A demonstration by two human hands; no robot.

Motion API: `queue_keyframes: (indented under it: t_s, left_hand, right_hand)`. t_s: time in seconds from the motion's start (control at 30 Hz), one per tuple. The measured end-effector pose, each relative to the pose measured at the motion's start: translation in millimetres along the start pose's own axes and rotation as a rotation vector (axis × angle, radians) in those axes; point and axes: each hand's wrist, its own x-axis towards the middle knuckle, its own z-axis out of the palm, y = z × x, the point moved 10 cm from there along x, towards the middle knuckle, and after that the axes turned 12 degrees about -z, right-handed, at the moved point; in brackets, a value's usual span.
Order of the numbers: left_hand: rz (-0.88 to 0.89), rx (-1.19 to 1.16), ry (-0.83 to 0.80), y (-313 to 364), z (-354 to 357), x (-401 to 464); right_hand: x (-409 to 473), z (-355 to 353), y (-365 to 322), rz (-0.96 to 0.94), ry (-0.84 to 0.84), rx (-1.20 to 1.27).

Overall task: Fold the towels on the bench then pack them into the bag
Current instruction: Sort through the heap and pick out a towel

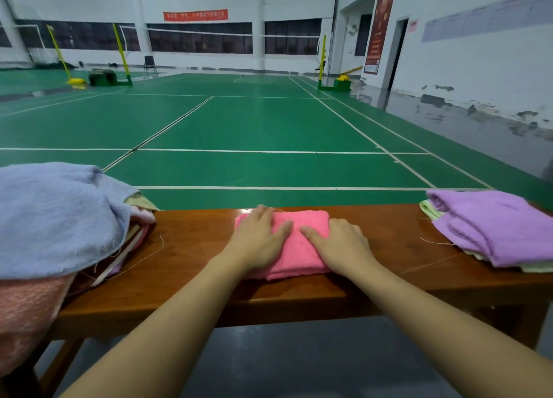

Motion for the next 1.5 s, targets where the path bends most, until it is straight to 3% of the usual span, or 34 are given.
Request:
queue_keyframes:
  t_s: [0.07, 0.13, 0.3, 0.43, 0.5, 0.77, 0.93, 1.07, 1.27, 1.37, 1.5]
  left_hand:
    - [-0.263, 0.035, 0.107, -30.5, -24.2, -2.3]
    - [-0.402, 0.123, 0.158, -53.2, -42.6, -8.3]
    - [-0.357, 0.183, -0.028, -52.5, -20.9, -4.1]
    - [-0.193, -0.071, -0.004, -3.3, -4.7, -14.6]
    - [-0.203, -0.245, 0.023, 1.0, -1.1, -10.9]
    - [-0.065, -0.967, 0.018, 83.7, 13.9, 0.8]
    - [-0.063, -1.283, -0.211, 190.1, 46.2, 6.1]
    - [0.002, -1.367, -0.307, 288.5, 44.0, 4.3]
    - [0.059, -1.417, -0.58, 407.1, 6.0, -11.4]
    - [0.035, -1.372, -0.597, 422.4, 26.5, -9.4]
    - [-0.06, -1.15, -0.508, 396.4, 100.3, 10.4]
  right_hand:
    - [-3.1, -6.4, -7.3, -0.04, 0.058, 0.021]
    - [-5.2, -8.4, -11.6, -0.068, 0.09, 0.074]
    - [-4.3, -8.4, -18.7, -0.074, 0.111, 0.25]
    - [-5.5, -14.0, -19.9, -0.1, 0.189, 0.304]
    - [-5.1, -18.3, -10.3, -0.084, 0.242, 0.375]
    - [-5.3, -64.9, 73.2, 0.206, 0.486, 0.972]
    - [-18.0, -150.0, 154.2, 0.231, 0.639, 0.842]
    - [-24.5, -212.3, 221.7, 0.257, 0.704, 0.838]
    - [-25.8, -325.5, 271.9, 0.206, 0.84, 0.791]
    - [-28.1, -326.6, 289.9, 0.209, 0.804, 0.698]
    - [-32.4, -258.9, 327.3, 0.316, 0.562, 0.485]
